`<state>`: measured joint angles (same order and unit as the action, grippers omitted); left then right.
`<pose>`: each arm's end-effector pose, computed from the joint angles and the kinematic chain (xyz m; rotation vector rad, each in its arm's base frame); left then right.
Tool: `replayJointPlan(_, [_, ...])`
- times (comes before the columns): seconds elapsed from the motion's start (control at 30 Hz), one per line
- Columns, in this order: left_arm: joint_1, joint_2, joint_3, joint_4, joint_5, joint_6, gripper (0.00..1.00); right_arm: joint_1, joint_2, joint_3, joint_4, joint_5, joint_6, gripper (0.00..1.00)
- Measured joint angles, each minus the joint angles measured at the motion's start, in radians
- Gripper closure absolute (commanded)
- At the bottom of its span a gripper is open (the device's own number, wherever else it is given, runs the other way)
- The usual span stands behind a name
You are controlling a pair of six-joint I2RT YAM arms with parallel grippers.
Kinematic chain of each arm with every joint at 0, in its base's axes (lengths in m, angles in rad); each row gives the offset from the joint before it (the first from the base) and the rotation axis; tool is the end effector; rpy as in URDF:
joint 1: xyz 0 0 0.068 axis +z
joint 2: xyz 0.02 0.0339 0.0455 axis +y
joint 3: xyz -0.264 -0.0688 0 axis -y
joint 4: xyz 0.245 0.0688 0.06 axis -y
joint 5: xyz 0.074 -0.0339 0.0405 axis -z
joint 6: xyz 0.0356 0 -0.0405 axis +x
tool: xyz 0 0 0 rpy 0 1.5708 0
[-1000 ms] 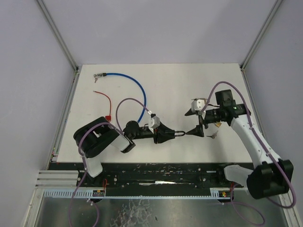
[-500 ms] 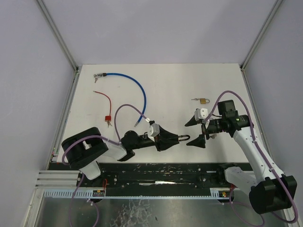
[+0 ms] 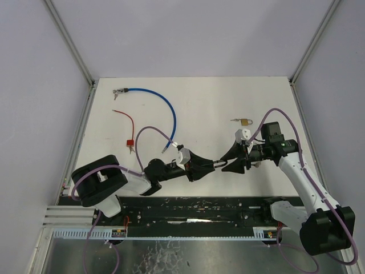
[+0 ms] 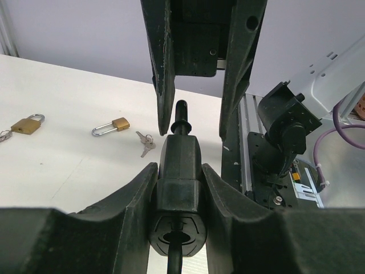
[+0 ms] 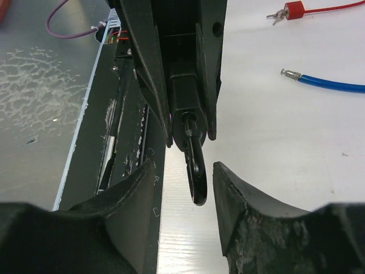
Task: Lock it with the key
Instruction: Lock the lock.
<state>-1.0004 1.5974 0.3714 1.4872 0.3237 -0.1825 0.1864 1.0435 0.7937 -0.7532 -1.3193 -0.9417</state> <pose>0.1365 -0.2337 0.1949 0.8276 1.1630 -1.2031 0.1744 0.0680 0.2694 -1.3784 1.3751 1.1647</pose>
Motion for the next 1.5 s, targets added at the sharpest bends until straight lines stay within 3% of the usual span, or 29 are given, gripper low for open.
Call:
replayJointPlan(0.2, [-0.009, 0.000, 0.000, 0.000, 0.001, 0.000, 1.00, 0.000, -0.001, -0.013, 0.053, -0.011, 0.051, 0.63])
replayJointPlan(0.43, [-0.014, -0.009, 0.000, 0.000, 0.000, 0.000, 0.97, 0.000, -0.001, -0.013, 0.068, -0.012, 0.072, 0.96])
replayJointPlan(0.47, [-0.013, -0.009, 0.000, 0.000, 0.000, 0.000, 0.90, 0.000, -0.001, -0.013, 0.066, -0.013, 0.069, 0.99])
replayJointPlan(0.67, [-0.016, -0.011, -0.003, 0.000, -0.021, 0.036, 0.24, 0.000, 0.000, 0.034, -0.027, 0.022, -0.002, 1.00])
replayJointPlan(0.73, [-0.016, -0.015, -0.009, -0.007, -0.047, 0.084, 0.10, 0.000, 0.000, 0.057, -0.055, 0.070, -0.026, 1.00])
replayJointPlan(0.83, [-0.015, -0.027, -0.034, -0.033, -0.100, 0.158, 0.00, -0.001, -0.002, 0.077, -0.084, 0.150, -0.053, 1.00])
replayJointPlan(0.97, [-0.008, -0.098, -0.071, -0.130, -0.122, 0.237, 0.00, -0.001, -0.012, 0.097, -0.122, 0.263, -0.081, 1.00])
replayJointPlan(1.17, [0.029, -0.206, 0.038, -0.424, -0.047, 0.323, 0.21, -0.001, -0.024, 0.133, -0.199, 0.377, -0.150, 1.00])
replayJointPlan(1.27, [0.049, -0.181, 0.096, -0.515, 0.040, 0.356, 0.31, 0.002, -0.021, 0.137, -0.226, 0.418, -0.169, 1.00])
replayJointPlan(1.5, [0.054, -0.008, 0.250, -0.669, 0.176, 0.394, 0.38, 0.043, 0.014, 0.139, -0.237, 0.501, -0.172, 1.00])
